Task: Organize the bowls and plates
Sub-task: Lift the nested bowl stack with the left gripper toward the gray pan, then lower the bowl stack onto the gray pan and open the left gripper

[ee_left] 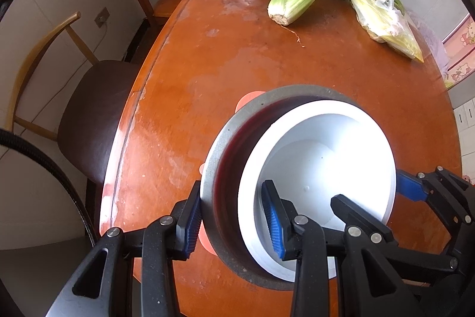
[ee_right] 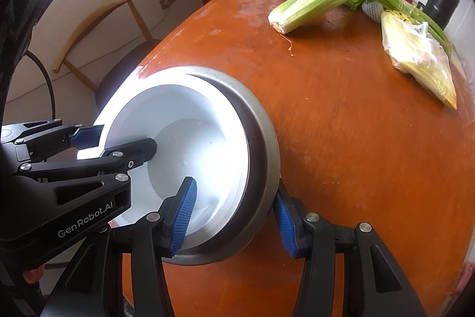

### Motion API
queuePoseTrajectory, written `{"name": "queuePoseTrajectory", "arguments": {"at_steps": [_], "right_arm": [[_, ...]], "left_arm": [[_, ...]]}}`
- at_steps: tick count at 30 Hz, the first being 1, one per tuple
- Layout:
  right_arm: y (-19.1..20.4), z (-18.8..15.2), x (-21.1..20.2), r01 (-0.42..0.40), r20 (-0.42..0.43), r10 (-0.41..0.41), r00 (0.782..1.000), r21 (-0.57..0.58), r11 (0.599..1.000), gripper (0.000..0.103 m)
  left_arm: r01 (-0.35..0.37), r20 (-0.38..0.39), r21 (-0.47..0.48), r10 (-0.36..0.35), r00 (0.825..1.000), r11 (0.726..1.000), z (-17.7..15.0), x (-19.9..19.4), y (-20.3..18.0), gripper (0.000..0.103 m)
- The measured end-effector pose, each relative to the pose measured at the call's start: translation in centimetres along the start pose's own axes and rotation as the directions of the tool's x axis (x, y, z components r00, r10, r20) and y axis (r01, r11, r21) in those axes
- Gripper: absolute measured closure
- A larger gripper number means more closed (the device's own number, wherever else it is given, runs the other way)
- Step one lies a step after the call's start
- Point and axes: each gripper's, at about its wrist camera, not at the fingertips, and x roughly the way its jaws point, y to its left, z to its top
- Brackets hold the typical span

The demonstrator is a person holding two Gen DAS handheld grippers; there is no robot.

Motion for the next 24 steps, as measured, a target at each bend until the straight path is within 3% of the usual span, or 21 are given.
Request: {"name": "queuePoseTrajectory", "arguments": {"at_steps": [24], "right_arm": [[-0.2, -0.5, -1.8, 0.011, 0.040, -0.010, 0.999, -0.011, 1.000, 0.044]], "left_arm": [[-0.019, 0.031, 0.002, 0.019, 0.999, 1.000, -0.6, -1.6, 0.2, 0.061]]}}
